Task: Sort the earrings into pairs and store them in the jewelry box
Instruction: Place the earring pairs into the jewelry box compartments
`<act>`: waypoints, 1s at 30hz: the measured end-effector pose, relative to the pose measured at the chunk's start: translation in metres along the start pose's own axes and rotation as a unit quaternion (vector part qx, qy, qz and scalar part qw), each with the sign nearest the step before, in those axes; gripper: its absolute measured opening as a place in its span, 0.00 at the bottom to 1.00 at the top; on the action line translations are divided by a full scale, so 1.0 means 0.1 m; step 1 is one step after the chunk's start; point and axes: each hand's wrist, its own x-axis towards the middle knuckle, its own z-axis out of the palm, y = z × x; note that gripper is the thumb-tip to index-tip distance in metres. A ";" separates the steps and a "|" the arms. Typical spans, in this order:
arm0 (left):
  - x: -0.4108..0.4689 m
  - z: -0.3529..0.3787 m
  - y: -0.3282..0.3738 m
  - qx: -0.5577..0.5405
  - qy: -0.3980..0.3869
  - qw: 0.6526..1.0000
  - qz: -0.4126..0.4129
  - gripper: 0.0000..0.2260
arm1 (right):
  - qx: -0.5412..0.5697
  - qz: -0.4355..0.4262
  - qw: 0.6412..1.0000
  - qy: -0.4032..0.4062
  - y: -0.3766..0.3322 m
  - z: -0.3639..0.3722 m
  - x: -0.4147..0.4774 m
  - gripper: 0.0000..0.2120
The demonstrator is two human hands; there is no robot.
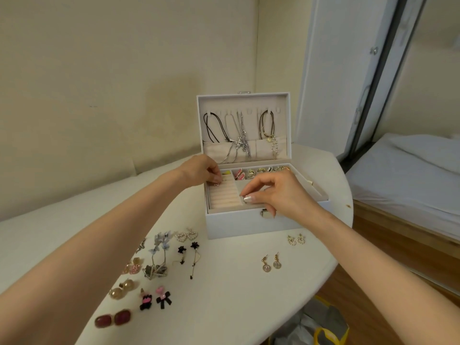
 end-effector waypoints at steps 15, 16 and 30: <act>-0.10 0.06 0.02 0.090 0.070 0.993 0.009 0.06 | -0.051 0.066 0.996 0.031 0.12 0.17 0.69 0.08; -0.12 0.08 0.02 0.105 0.095 0.990 0.008 0.05 | -0.067 0.070 0.995 0.032 0.12 0.18 0.73 0.09; -0.30 0.05 0.08 0.196 0.143 0.969 0.042 0.06 | -0.182 0.092 0.979 0.002 0.07 0.36 1.02 0.06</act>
